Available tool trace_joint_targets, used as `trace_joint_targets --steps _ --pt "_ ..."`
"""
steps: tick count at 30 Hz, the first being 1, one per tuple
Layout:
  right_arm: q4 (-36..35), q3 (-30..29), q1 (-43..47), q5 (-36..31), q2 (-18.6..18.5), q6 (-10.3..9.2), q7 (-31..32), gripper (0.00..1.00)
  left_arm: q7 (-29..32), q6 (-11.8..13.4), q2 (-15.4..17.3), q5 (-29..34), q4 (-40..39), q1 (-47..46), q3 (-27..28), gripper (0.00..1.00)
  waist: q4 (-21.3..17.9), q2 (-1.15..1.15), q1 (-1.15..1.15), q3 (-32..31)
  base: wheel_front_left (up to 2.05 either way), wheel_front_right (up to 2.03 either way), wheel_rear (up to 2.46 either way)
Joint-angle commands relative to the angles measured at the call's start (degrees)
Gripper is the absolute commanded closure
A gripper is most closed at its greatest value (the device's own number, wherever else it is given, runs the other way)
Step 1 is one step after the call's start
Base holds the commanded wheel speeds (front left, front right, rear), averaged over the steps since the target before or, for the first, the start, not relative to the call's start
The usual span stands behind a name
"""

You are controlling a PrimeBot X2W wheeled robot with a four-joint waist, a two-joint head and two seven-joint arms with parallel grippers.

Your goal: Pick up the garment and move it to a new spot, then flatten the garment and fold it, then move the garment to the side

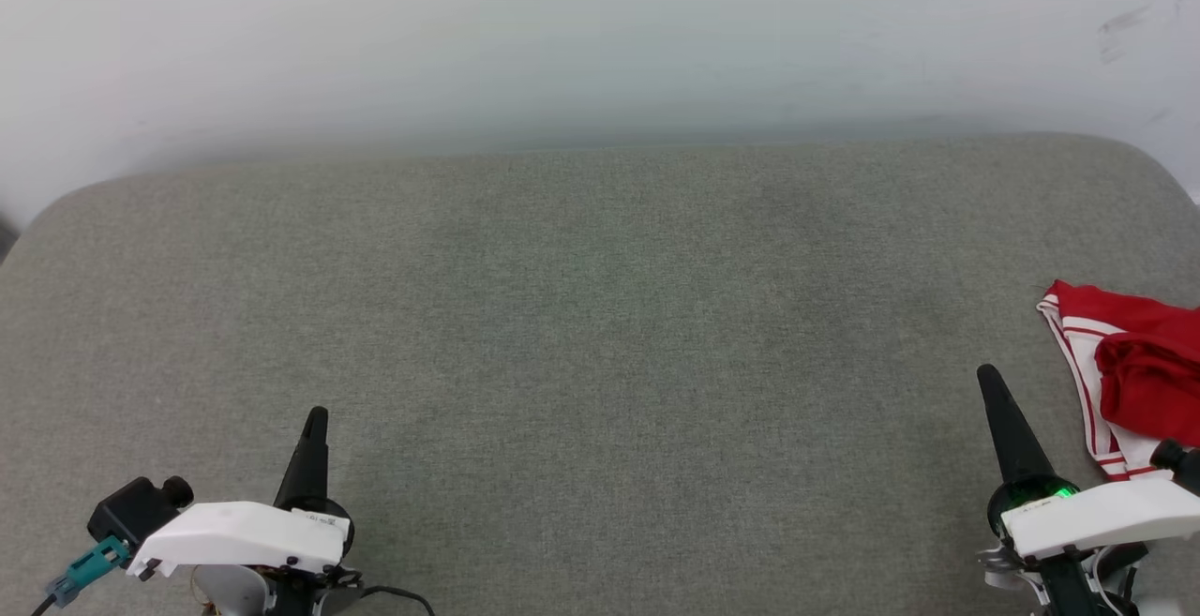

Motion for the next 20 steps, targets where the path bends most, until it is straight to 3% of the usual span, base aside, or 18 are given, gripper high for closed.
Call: trace_joint_targets --steps 1,20 --pt "-0.15 -0.23 -1.52 1.77 0.09 -0.01 0.08 1.0 0.38 -0.37 -0.13 -1.45 -0.27 -1.23 0.67 1.0 0.05 0.0 0.0 -0.03 0.0 0.0 0.0" --pt "1.97 -1.14 -2.37 12.99 0.39 -0.02 1.33 1.0 3.33 -2.18 -1.93 -11.05 0.58 -1.95 2.92 1.0 0.72 0.0 0.0 -0.45 0.0 0.0 0.0"
